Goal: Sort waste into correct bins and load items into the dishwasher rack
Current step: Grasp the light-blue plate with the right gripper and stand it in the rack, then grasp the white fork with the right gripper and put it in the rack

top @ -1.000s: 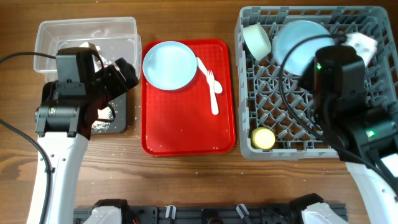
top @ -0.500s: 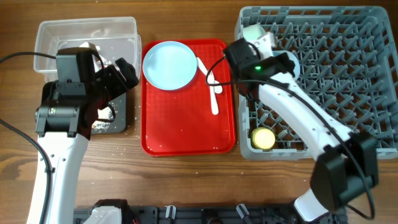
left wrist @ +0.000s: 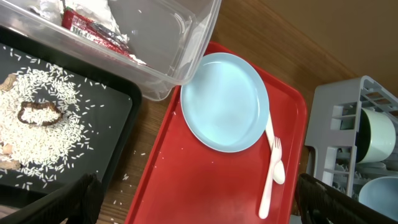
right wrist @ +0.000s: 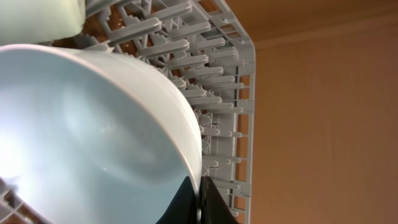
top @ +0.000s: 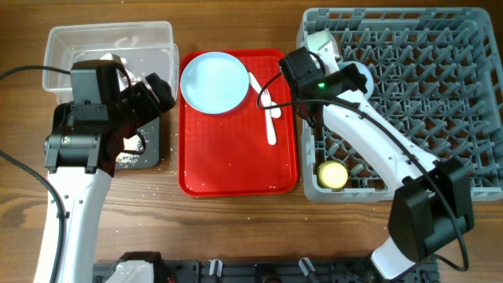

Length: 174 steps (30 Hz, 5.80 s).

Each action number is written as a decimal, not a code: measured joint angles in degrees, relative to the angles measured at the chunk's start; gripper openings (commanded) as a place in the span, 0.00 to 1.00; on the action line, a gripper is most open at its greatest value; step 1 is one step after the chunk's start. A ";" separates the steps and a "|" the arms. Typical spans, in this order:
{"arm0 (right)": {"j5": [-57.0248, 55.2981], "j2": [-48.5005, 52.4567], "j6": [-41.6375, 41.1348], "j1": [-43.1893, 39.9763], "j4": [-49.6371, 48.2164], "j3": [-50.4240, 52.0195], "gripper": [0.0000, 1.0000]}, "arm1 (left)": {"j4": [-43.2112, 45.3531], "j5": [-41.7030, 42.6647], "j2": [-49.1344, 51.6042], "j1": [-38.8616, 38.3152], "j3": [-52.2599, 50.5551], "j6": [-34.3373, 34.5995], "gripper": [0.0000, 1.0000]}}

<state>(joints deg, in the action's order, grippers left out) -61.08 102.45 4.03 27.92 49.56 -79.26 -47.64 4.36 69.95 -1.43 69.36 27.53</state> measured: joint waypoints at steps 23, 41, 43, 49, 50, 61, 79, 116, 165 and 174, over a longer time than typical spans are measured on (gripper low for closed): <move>31.71 0.42 1.03 6.73 -3.21 -5.31 0.89 | 0.02 0.00 0.00 0.00 0.00 0.00 1.00; 68.89 19.58 -43.45 1.55 -19.43 -12.52 0.43 | 0.00 0.00 0.00 0.00 -0.02 0.00 1.00; 68.54 21.88 -45.16 1.84 -20.09 -12.48 0.39 | 0.00 0.00 0.02 0.00 -0.02 0.00 1.00; 68.04 24.11 -47.30 4.63 -22.47 -12.48 0.29 | 0.00 0.00 0.02 0.00 -0.02 0.00 1.00; 67.60 24.24 -47.76 4.96 -22.58 -12.48 0.26 | 0.00 0.02 0.02 0.00 -0.02 0.00 1.00; 67.67 25.59 -50.25 4.90 -22.32 -12.55 0.04 | 0.00 0.00 0.02 0.00 -0.02 0.00 1.00; -3.54 -14.45 -3.56 -4.09 -15.32 -13.73 0.04 | 0.00 0.02 0.02 0.00 -0.02 0.00 1.00; 37.07 -5.42 7.10 -12.48 -13.20 -13.46 1.00 | 0.00 0.00 0.00 0.00 -0.02 0.00 1.00; 73.05 23.06 -34.14 -0.57 -6.23 -15.13 0.04 | 0.00 0.02 0.02 0.00 -0.02 0.00 1.00; 70.53 -2.05 -22.95 -3.28 3.17 -15.04 0.04 | 0.00 0.00 0.02 0.00 -0.02 0.00 1.00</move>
<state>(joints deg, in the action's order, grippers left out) 9.45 100.40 -18.92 24.64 52.73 -94.30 -47.64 4.36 69.97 -1.43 69.34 27.53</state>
